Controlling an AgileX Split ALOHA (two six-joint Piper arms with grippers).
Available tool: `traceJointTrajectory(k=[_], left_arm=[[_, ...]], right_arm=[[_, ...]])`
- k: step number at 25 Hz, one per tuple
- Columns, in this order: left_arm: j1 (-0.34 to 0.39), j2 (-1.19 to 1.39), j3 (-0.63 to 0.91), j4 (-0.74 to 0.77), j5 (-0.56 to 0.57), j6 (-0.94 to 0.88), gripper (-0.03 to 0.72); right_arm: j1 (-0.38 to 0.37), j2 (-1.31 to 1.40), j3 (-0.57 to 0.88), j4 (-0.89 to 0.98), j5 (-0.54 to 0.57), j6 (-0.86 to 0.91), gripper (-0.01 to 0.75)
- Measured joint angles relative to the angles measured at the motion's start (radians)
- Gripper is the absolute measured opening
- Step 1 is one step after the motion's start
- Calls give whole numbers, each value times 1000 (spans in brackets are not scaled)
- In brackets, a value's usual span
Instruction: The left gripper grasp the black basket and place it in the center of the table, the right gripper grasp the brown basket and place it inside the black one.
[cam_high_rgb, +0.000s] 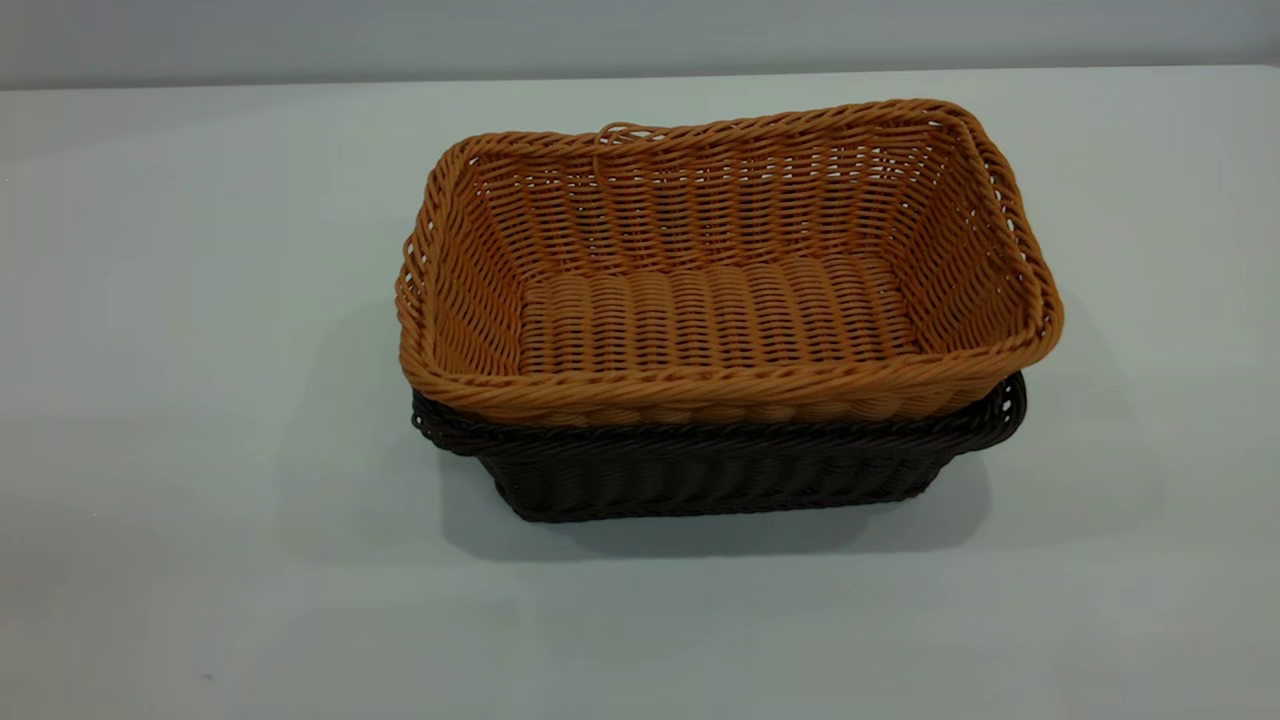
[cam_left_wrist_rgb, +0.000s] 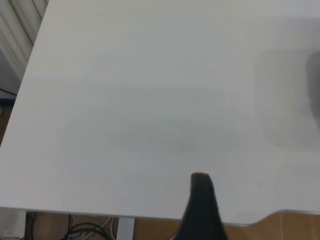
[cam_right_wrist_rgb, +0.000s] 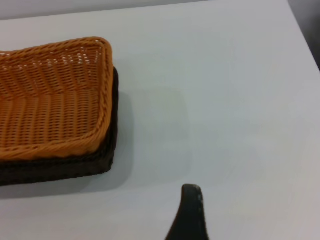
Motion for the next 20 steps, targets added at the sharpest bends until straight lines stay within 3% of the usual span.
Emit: traceJointTrajectory(k=[8, 20], left_arm=[[0, 0, 0, 0, 0, 0, 527], [0, 0, 0, 0, 0, 0, 527]], right_arm=[[162, 0, 0, -6, -2, 8, 563], [169, 0, 0, -6, -5, 8, 563]])
